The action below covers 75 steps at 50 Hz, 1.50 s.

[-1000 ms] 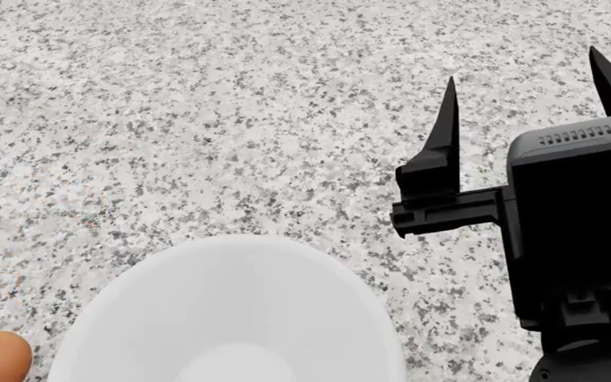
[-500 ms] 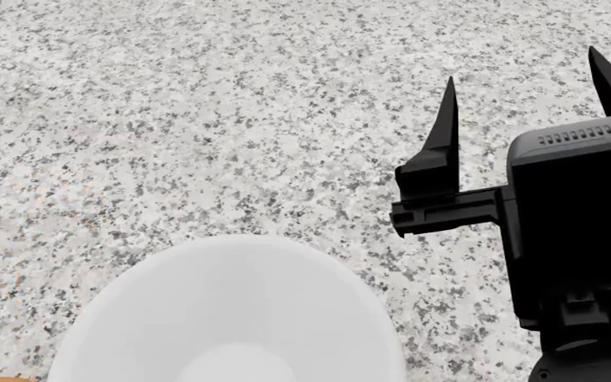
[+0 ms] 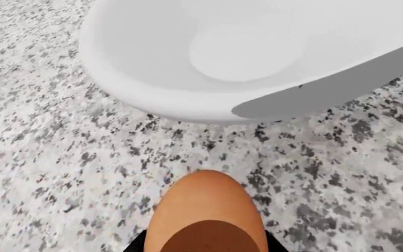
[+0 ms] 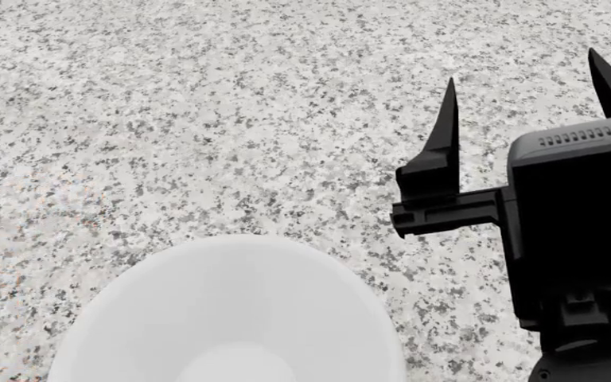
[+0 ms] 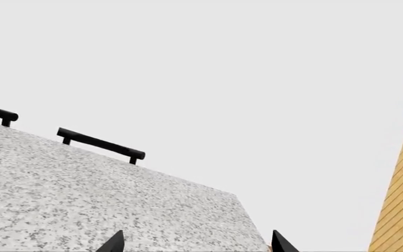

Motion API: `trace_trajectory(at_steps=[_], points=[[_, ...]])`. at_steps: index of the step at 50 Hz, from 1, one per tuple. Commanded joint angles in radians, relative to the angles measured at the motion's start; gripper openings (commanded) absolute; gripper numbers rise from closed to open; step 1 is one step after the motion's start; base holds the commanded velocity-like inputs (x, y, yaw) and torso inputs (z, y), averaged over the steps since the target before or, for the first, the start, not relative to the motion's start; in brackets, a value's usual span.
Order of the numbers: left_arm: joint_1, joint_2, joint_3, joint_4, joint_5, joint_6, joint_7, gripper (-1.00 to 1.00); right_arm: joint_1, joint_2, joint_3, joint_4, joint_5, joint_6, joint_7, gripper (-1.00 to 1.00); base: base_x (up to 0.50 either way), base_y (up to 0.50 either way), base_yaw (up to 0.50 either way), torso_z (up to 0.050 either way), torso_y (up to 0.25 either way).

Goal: Place the eggs and milk next to the bowl.

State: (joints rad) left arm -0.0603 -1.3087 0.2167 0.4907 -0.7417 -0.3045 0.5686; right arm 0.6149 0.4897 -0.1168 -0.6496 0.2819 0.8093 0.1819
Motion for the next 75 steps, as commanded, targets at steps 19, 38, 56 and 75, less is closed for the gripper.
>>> trace_trajectory(at_steps=[19, 38, 56, 75], points=[[0.033, 0.013, -0.013, 0.021, -0.006, 0.009, 0.038, -1.00, -0.023, -0.011, 0.030, -0.013, -0.018, -0.007, -0.013, 1.00, 0.00, 0.00, 0.00, 0.000, 0.000], [0.019, 0.022, 0.001, 0.044, 0.008, -0.002, 0.053, -1.00, -0.037, -0.008, 0.036, -0.013, -0.015, -0.016, -0.008, 1.00, 0.00, 0.00, 0.00, 0.000, 0.000], [-0.010, 0.034, 0.010, 0.045, 0.007, -0.049, 0.038, 1.00, -0.037, -0.005, 0.036, -0.015, -0.010, -0.014, -0.004, 1.00, 0.00, 0.00, 0.00, 0.000, 0.000], [0.044, -0.010, -0.040, 0.073, -0.037, -0.014, 0.017, 1.00, -0.029, -0.002, 0.038, -0.032, -0.003, 0.003, 0.003, 1.00, 0.00, 0.00, 0.00, 0.000, 0.000]])
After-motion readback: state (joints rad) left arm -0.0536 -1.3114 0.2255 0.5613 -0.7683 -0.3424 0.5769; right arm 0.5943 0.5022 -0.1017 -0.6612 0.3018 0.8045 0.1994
